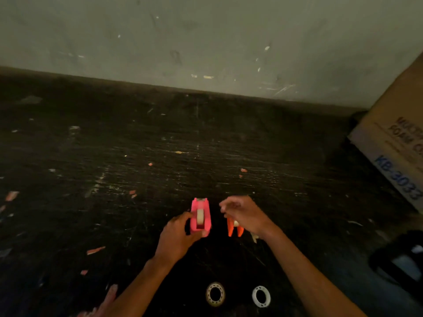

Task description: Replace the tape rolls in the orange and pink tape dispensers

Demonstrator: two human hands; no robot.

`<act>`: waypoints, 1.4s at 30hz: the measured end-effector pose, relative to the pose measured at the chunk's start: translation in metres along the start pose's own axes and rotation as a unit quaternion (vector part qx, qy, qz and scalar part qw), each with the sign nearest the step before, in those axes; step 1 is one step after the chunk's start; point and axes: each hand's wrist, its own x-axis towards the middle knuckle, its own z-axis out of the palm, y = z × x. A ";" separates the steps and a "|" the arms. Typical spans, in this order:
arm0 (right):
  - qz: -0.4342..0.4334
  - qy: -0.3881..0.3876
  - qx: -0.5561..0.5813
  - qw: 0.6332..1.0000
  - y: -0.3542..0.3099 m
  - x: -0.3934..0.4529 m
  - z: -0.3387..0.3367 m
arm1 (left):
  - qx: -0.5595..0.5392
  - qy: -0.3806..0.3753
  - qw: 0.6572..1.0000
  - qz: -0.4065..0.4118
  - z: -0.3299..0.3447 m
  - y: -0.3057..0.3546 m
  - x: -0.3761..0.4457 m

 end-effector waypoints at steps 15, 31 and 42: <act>0.061 0.087 -0.188 0.976 0.099 -0.144 0.016 | 0.106 -0.126 0.973 0.159 0.026 0.009 -0.081; -0.128 0.029 -0.251 0.959 0.007 -0.076 0.128 | 0.191 0.033 0.979 0.071 -0.073 -0.065 -0.073; -0.187 -0.020 -0.431 0.883 -0.042 0.023 0.178 | 0.212 0.030 0.977 -0.017 -0.125 -0.086 -0.030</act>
